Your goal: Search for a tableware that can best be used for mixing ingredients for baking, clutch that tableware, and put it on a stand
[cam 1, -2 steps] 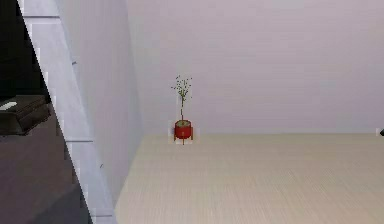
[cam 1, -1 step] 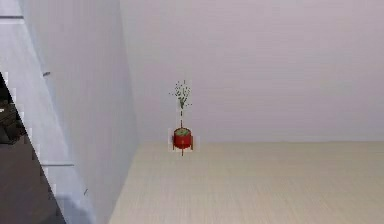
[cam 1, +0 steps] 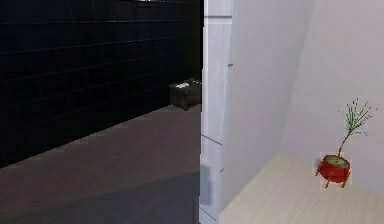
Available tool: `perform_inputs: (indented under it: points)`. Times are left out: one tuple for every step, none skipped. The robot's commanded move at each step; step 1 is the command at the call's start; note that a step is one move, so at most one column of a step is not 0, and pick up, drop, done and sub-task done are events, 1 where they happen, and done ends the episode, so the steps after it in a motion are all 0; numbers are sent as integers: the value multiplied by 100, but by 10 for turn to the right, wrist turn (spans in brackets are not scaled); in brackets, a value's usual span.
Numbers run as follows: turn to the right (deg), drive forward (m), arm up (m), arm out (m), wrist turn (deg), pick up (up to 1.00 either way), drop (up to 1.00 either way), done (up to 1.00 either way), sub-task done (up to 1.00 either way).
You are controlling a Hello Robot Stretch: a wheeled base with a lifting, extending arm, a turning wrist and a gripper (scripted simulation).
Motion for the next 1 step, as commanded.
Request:
perform_inputs:
  points:
    - [-150,0,0,0,0,0,0,0,0]
